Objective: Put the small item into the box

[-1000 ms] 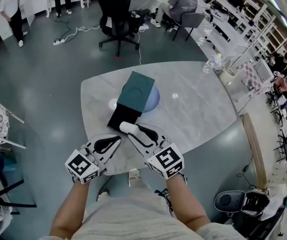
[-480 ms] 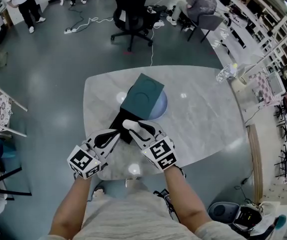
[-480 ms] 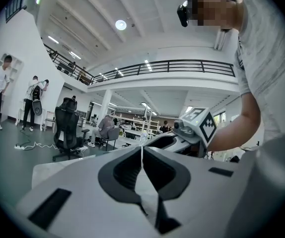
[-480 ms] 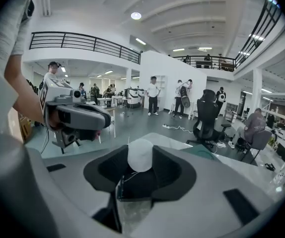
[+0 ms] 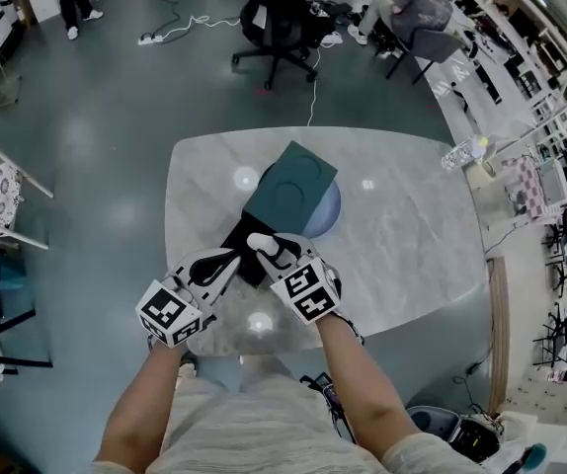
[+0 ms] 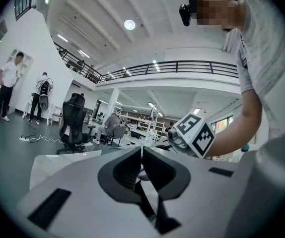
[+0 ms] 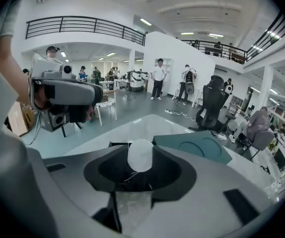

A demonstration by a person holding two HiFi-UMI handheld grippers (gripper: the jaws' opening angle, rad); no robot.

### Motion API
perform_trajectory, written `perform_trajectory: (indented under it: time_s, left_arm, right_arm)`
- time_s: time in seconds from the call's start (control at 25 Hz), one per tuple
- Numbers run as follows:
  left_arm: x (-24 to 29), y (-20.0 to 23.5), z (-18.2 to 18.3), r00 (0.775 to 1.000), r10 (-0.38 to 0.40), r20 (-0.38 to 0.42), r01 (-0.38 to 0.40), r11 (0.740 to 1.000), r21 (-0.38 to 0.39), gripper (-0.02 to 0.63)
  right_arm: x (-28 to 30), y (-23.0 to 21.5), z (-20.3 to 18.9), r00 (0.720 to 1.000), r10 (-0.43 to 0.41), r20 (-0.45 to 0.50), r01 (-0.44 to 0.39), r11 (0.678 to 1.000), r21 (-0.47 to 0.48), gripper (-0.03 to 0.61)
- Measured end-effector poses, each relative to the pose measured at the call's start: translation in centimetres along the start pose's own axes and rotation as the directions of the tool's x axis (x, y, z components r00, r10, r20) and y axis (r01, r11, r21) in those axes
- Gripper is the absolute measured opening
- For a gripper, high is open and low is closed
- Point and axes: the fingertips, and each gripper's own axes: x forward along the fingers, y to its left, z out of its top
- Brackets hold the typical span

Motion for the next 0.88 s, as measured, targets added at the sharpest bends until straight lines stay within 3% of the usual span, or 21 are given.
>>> perform_trajectory:
  time_s: [0.44,0.88]
  left_arm:
    - [-0.2,1.6,0.0,1.0,0.018,0.011,-0.018,0.999,-0.027,0.023]
    - [-0.6,2.0,-0.6,1.0,0.019,0.004,-0.019,0.999,-0.038,0.023]
  right_arm:
    - [3.2,0.3,-1.7,0.992,0.014,-0.124,-0.021,0.998,-0.055,0.166]
    - [5.3,0.4,-3.7,0.967,-0.006,-0.255,-0.042,0.982,-0.182,0.167]
